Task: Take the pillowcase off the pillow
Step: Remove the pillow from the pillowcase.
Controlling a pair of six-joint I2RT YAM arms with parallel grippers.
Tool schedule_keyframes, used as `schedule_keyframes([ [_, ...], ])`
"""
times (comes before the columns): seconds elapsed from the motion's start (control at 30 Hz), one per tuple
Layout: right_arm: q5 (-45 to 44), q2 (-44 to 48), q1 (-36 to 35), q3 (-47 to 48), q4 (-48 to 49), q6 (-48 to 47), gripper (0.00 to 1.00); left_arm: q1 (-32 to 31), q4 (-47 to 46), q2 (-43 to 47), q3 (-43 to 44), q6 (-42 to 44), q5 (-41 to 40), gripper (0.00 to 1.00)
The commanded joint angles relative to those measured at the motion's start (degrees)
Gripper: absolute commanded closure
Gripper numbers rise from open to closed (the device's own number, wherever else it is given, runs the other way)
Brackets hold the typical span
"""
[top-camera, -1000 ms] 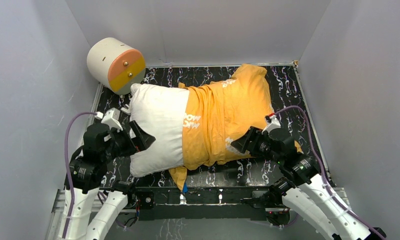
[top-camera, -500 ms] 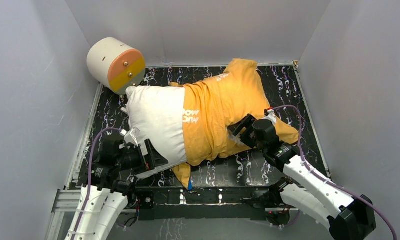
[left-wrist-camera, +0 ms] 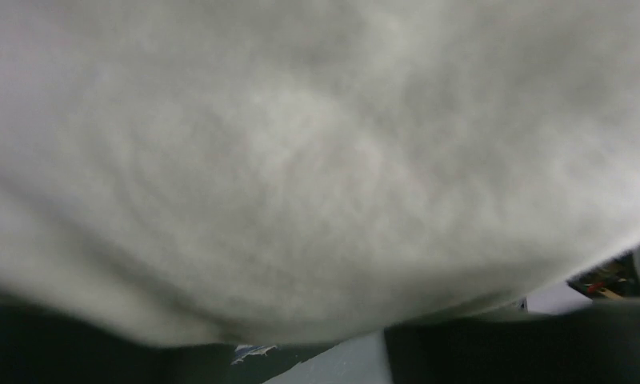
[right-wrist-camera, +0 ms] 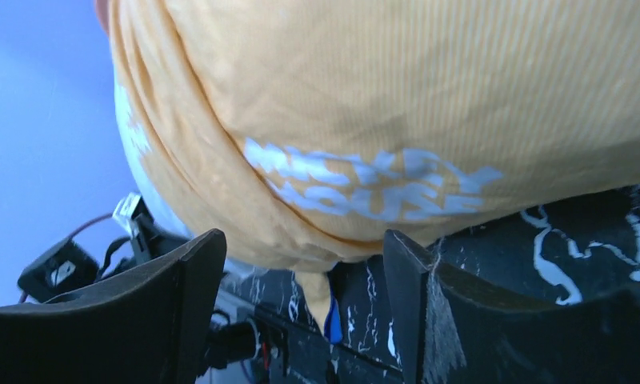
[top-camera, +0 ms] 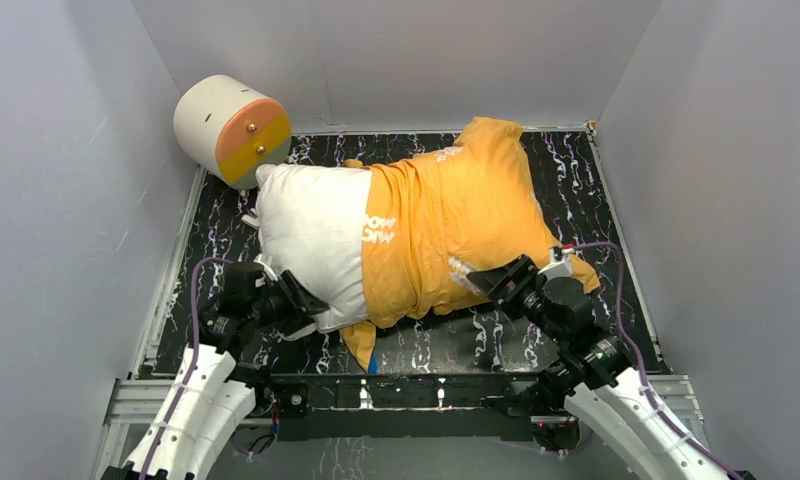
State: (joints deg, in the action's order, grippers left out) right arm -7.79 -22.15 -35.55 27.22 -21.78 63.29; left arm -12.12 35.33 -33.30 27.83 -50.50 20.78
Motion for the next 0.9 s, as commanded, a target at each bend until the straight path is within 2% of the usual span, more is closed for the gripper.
schedule_keyframes([
  [0.0, 13.87, -1.76, 0.2, -10.9, 14.99, 5.23, 0.21, -0.01, -9.76, 0.11, -0.25, 4.62, -1.72, 0.84],
  [0.03, 15.04, -6.68, 0.17, -11.01, 15.92, 4.95, 0.2, 0.0, -9.95, 1.69, -0.8, 4.04, -2.32, 0.92],
  [0.1, 17.93, -12.98, 0.02, -10.78, 19.02, 2.38, 0.18, -0.01, -10.15, 3.54, -1.74, 3.09, -2.8, 0.99],
  [0.17, 20.35, -17.2, -0.82, -11.91, 28.46, 2.35, 0.17, -0.01, -10.43, 4.1, -2.35, 2.69, -3.05, 1.0],
  [0.23, 19.16, -19.75, -2.66, -14.69, 39.31, 4.18, 0.17, -0.01, -10.59, 3.79, -2.36, 2.8, -2.97, 1.0],
  [0.27, 17.15, -20.9, -3.79, -15.6, 42.41, 4.87, 0.17, -0.01, -10.61, 3.42, -2.24, 2.95, -2.97, 1.0],
  [0.33, 12.69, -22.9, -4.91, -14.75, 42.53, 4.42, 0.2, -0.01, -10.5, 2.74, -1.73, 3.53, -2.86, 1.0],
  [0.4, 9.89, -24.33, -5.14, -12.68, 40.96, 2.53, 0.33, -0.01, -10.05, 2.56, -1.16, 3.66, -3.27, 1.0],
  [0.47, 5.51, -24.41, -5.22, -11.07, 37.75, 1.25, 0.51, -0.05, -8.06, 3.07, 0.92, 3.22, -4.9, 1.0],
  [0.53, -0.5, -22.77, -5.19, -10.35, 33.27, 1.6, 0.54, -0.01, -7.13, 4.71, 2.36, 2.89, -6.86, 1.0],
  [0.6, -2.51, -18.95, -5.21, -12.48, 36.45, 1.44, 0.65, -0.01, -6.63, 5.37, 3.63, 3.33, -8.18, 1.0],
  [0.67, -2.82, -14.04, -5.16, -14.34, 43.19, -0.53, 0.89, -0.01, -4.57, 4.33, 5.56, 5.27, -9.32, 1.0],
  [0.7, -4.17, -10.94, -5.22, -13.71, 42.88, -1.73, 0.99, -0.01, -3.67, 3.85, 6.42, 6.3, -10.21, 1.0],
  [0.87, -20.27, -5.92, -5.18, -4.54, 17.03, -3.38, 1.0, -0.01, -0.81, 3.77, 9.16, 9.79, -13.53, 1.0],
])
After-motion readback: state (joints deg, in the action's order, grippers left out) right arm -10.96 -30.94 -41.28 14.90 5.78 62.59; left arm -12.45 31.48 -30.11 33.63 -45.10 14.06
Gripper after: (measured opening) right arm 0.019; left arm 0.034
